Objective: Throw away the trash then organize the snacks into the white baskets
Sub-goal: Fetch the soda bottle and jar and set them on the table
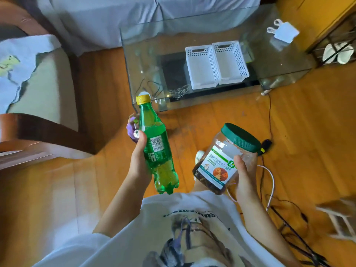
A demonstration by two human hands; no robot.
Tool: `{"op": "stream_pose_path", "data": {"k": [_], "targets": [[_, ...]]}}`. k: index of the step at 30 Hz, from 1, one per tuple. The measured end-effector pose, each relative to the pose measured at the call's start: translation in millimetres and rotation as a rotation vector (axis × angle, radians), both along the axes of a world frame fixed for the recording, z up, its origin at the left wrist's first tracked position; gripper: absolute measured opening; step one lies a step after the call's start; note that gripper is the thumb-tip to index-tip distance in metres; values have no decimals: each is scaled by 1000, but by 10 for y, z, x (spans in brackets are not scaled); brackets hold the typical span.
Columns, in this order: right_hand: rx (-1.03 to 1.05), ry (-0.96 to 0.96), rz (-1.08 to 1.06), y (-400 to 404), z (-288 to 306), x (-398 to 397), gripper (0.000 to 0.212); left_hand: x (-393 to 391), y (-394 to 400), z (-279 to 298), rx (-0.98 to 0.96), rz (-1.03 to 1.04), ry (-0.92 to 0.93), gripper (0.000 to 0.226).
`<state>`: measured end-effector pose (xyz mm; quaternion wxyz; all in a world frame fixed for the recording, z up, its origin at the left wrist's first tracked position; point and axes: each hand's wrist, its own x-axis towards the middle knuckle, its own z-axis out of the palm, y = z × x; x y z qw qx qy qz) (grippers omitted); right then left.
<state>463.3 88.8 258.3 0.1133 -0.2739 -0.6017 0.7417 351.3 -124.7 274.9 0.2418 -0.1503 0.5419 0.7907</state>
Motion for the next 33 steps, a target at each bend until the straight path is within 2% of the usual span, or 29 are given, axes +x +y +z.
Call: {"op": "stream_pose_path", "data": {"k": [6,9,15,18,20,22,27,30,33], "targets": [[0,-10,51,811,116,-899,68,-758,880,63,-54,18,60,46],[-6,-24,99,1140,93,-1362,71,-1073,1180,30,-7,41,100,48],[42,-93,210,1355,-4,-2202,67,-1510,1225,-107,23,132,-53,49],[58,-142,276,1351,-96,-2674,74,-1834,1168,-132,34,167,-30,60],[76,-160,313,1306,-112,-2999,78,-2091,1114,-167,-6,216,-54,73],[95,-152,336,1243,-140,-3377,80,-2427,1038,-225,-40,253,-72,76],[77,-197,406,1068,-272,-4309,68,-3226,849,-251,-128,326,-102,65],[128,-269,426,1006,-407,-4824,75,-3692,751,-336,-249,324,-152,51],[248,-386,449,996,-687,-5359,87,-4137,704,-509,-430,270,-139,74]]}}
